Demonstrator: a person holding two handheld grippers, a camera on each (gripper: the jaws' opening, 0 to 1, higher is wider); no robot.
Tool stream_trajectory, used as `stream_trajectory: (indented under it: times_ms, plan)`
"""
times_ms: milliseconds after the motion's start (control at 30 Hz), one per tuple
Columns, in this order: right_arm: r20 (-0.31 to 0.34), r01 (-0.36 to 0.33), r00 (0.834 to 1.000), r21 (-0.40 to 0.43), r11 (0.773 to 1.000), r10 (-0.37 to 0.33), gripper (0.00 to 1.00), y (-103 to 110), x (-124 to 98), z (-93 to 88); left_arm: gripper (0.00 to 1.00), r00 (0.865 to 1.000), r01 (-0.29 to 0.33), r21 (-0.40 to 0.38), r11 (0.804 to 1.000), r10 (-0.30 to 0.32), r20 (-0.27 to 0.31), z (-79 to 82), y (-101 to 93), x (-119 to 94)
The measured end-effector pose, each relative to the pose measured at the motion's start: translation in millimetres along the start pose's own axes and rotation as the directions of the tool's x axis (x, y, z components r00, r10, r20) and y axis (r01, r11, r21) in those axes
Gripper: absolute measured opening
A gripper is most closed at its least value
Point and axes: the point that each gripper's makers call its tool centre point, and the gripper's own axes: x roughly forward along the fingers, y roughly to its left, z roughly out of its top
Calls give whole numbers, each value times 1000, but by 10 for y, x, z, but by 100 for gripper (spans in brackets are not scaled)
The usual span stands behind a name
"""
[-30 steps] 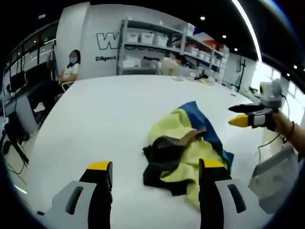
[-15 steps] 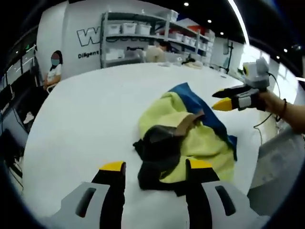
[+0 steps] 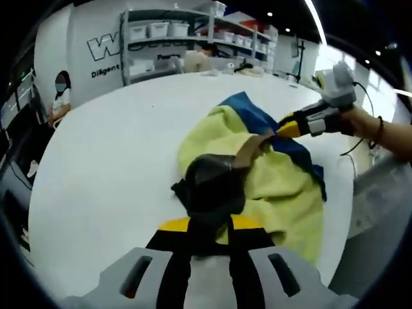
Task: Fold the garment on the visible template until the final outline fits inside the template.
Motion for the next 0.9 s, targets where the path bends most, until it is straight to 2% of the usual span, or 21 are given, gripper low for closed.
stream_trajectory:
  times_ms: [100,233,367,500,667,900]
  plan:
    - [-17,-5,1000,-22,1000,5,13,39,6,-53,9,1000,-9,7,1000,9,3,3,11,-5]
    - [-15,-14,1000,-44,999,14,0,78,0,-28,3,1000,-10,17,1000,10,13,15,5,-26]
    - [-10,-53,999,-61,997,53,0,153,-13,4,1,999,-13,17,1000,13,50,89,12,-91]
    - [-19,-45,999,-84,995,43,0,136,-58,16,0,997,-26,10,1000,25,77,170,69,-168]
    - [32,-23,999,-95,995,26,0,42,-188,218,0,993,-47,4,999,47,111,279,168,-276]
    - [62,-5,998,-128,992,13,0,-114,-328,463,0,989,-72,26,997,68,132,402,330,-380]
